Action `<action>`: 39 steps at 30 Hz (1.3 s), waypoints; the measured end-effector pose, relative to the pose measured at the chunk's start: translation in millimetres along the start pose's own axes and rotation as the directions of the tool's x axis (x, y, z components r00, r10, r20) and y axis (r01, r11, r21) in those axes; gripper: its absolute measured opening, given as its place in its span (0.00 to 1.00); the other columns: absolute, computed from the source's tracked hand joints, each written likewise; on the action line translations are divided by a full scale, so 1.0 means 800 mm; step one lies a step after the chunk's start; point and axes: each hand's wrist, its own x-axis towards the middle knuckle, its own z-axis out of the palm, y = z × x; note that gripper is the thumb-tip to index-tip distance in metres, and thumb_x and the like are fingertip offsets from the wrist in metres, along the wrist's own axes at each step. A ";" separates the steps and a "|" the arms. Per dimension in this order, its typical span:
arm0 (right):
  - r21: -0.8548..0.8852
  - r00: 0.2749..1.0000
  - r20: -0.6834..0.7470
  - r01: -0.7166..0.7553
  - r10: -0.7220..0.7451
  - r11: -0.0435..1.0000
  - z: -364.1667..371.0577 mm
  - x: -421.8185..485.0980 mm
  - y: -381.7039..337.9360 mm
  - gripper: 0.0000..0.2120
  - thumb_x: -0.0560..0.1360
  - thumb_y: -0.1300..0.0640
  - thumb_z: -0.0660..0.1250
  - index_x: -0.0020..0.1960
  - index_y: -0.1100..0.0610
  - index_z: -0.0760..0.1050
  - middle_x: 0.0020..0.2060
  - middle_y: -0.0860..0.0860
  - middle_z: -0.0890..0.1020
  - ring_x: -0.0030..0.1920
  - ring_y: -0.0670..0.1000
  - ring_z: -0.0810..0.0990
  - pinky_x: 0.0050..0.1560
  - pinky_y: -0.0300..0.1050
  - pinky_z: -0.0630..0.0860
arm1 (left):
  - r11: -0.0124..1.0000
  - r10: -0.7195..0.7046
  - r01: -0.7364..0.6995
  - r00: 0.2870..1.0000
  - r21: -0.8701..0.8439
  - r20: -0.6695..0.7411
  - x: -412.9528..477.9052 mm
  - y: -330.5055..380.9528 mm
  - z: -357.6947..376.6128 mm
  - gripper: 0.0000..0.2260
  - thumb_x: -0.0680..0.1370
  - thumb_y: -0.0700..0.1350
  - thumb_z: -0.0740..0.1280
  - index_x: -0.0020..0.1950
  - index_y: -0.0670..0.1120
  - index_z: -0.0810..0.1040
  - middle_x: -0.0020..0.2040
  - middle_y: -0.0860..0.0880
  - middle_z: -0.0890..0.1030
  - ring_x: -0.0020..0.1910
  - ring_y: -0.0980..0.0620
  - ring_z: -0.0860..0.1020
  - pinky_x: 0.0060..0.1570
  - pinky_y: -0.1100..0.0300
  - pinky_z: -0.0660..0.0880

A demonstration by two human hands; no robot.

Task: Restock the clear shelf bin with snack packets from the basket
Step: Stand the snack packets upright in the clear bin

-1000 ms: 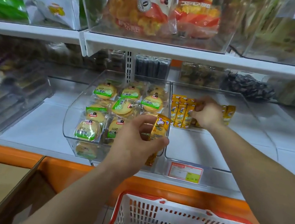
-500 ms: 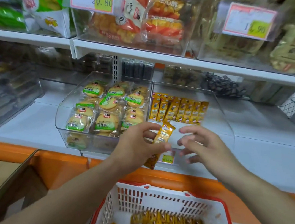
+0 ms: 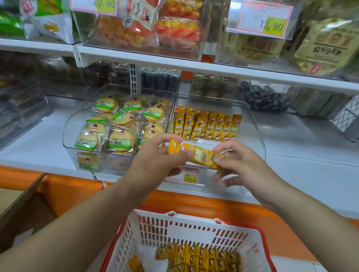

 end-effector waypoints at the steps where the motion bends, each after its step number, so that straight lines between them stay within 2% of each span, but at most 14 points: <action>1: -0.042 0.998 0.059 -0.013 0.016 0.999 0.003 -0.002 0.003 0.04 0.79 0.60 0.67 0.53 0.54 0.75 0.41 0.54 0.81 0.37 0.54 0.83 0.37 0.47 0.79 | 0.998 -0.013 0.012 1.000 -0.054 -0.015 0.000 0.001 0.000 0.18 0.76 0.41 0.75 0.64 0.44 0.77 0.44 0.46 0.86 0.41 0.52 0.83 0.40 0.62 0.81; 5: -0.089 0.976 0.212 -0.039 0.057 0.995 0.021 -0.007 0.007 0.07 0.78 0.59 0.69 0.53 0.54 0.72 0.40 0.50 0.84 0.45 0.58 0.86 0.45 0.50 0.81 | 0.990 -0.037 0.036 0.999 -0.137 -0.006 0.000 0.001 0.004 0.18 0.78 0.43 0.73 0.65 0.38 0.76 0.49 0.40 0.87 0.46 0.45 0.85 0.43 0.56 0.82; 7: -0.162 0.980 0.195 -0.002 0.034 0.987 0.024 -0.004 0.006 0.06 0.77 0.58 0.70 0.51 0.54 0.74 0.42 0.50 0.84 0.46 0.54 0.86 0.45 0.49 0.81 | 0.997 -0.004 0.006 1.000 -0.079 0.022 0.003 -0.002 0.003 0.13 0.80 0.45 0.71 0.60 0.38 0.79 0.45 0.43 0.87 0.44 0.46 0.86 0.43 0.56 0.83; 9: -0.238 0.993 0.113 0.046 -0.019 0.970 0.022 0.001 0.002 0.05 0.77 0.57 0.70 0.52 0.51 0.76 0.47 0.50 0.83 0.46 0.49 0.85 0.47 0.49 0.82 | 0.998 0.005 -0.003 0.999 -0.058 0.033 0.006 -0.004 0.001 0.13 0.80 0.45 0.70 0.60 0.39 0.80 0.46 0.44 0.88 0.45 0.45 0.86 0.43 0.56 0.83; 11: -0.195 0.996 0.056 0.074 -0.065 0.978 0.018 0.006 -0.003 0.14 0.78 0.57 0.69 0.62 0.47 0.73 0.52 0.49 0.82 0.47 0.48 0.85 0.48 0.51 0.82 | 0.999 0.005 -0.003 1.000 -0.043 0.027 0.010 -0.005 -0.002 0.15 0.79 0.46 0.71 0.63 0.41 0.78 0.49 0.44 0.88 0.46 0.46 0.87 0.43 0.57 0.83; 14: -0.189 0.980 0.154 0.156 -0.128 0.970 0.021 0.008 -0.003 0.33 0.77 0.58 0.70 0.75 0.36 0.60 0.58 0.46 0.78 0.48 0.53 0.85 0.46 0.47 0.82 | 1.000 0.020 -0.019 0.999 -0.021 0.029 0.013 -0.009 0.001 0.19 0.76 0.48 0.72 0.65 0.44 0.78 0.52 0.43 0.87 0.50 0.46 0.86 0.47 0.55 0.84; 16: -0.264 0.971 0.144 0.226 -0.193 0.938 0.026 0.012 -0.001 0.32 0.77 0.58 0.71 0.74 0.38 0.63 0.55 0.48 0.77 0.45 0.55 0.85 0.45 0.48 0.83 | 0.999 0.036 -0.036 0.999 0.015 0.027 0.016 -0.011 0.003 0.21 0.74 0.50 0.73 0.65 0.44 0.80 0.55 0.44 0.86 0.53 0.46 0.85 0.49 0.53 0.84; 18: -0.296 0.963 0.072 0.270 -0.260 0.916 0.028 0.020 -0.001 0.26 0.75 0.60 0.73 0.68 0.43 0.69 0.52 0.53 0.77 0.40 0.57 0.85 0.42 0.51 0.84 | 0.998 0.049 -0.050 0.999 0.023 0.010 0.022 -0.010 0.004 0.22 0.71 0.53 0.74 0.62 0.45 0.82 0.53 0.46 0.86 0.52 0.47 0.85 0.46 0.55 0.84; 21: -0.294 0.950 -0.016 0.294 -0.312 0.910 0.017 0.039 -0.003 0.23 0.72 0.63 0.75 0.61 0.46 0.73 0.53 0.56 0.76 0.36 0.55 0.84 0.39 0.50 0.83 | 0.964 0.181 -0.163 0.981 0.211 -0.067 0.036 -0.009 -0.002 0.14 0.76 0.51 0.74 0.59 0.47 0.83 0.45 0.51 0.86 0.47 0.50 0.85 0.46 0.51 0.84; 25: -0.456 0.930 -0.203 0.188 -0.307 0.870 -0.018 0.095 0.004 0.24 0.65 0.63 0.81 0.53 0.46 0.74 0.48 0.57 0.79 0.35 0.50 0.80 0.45 0.53 0.80 | 0.812 0.347 -0.239 0.931 0.532 -0.111 0.055 -0.014 -0.031 0.17 0.77 0.52 0.74 0.64 0.50 0.80 0.49 0.54 0.82 0.48 0.53 0.81 0.50 0.48 0.83; 29: -0.539 0.939 -0.248 0.069 -0.237 0.839 -0.043 0.166 0.023 0.24 0.64 0.68 0.80 0.52 0.53 0.73 0.41 0.55 0.82 0.32 0.50 0.78 0.43 0.49 0.79 | 0.774 0.269 -0.138 0.955 0.618 -0.125 0.068 -0.025 -0.058 0.30 0.74 0.59 0.74 0.73 0.53 0.71 0.60 0.55 0.78 0.57 0.53 0.78 0.54 0.46 0.82; 32: -0.639 0.929 -0.278 0.011 -0.244 0.769 -0.051 0.215 0.035 0.24 0.64 0.67 0.79 0.56 0.54 0.75 0.47 0.58 0.83 0.43 0.58 0.82 0.47 0.53 0.79 | 0.687 0.213 -0.113 0.976 0.718 -0.051 0.071 -0.037 -0.059 0.35 0.71 0.62 0.76 0.75 0.56 0.67 0.66 0.55 0.76 0.61 0.53 0.76 0.57 0.47 0.80; 35: -0.757 0.911 -0.310 -0.064 -0.272 0.650 -0.054 0.255 0.046 0.25 0.67 0.61 0.78 0.62 0.53 0.77 0.51 0.54 0.82 0.53 0.57 0.80 0.47 0.42 0.72 | 0.631 0.145 -0.112 0.989 0.768 0.026 0.076 -0.047 -0.056 0.38 0.69 0.63 0.77 0.74 0.57 0.66 0.69 0.56 0.75 0.62 0.52 0.78 0.56 0.45 0.81; 39: -0.757 0.897 -0.321 -0.051 -0.303 0.651 -0.047 0.292 0.057 0.25 0.68 0.60 0.78 0.63 0.53 0.77 0.57 0.56 0.80 0.57 0.57 0.79 0.52 0.42 0.72 | 0.563 0.144 -0.103 0.989 0.820 0.025 0.082 -0.055 -0.058 0.42 0.68 0.64 0.77 0.75 0.59 0.61 0.71 0.57 0.74 0.62 0.53 0.79 0.56 0.46 0.81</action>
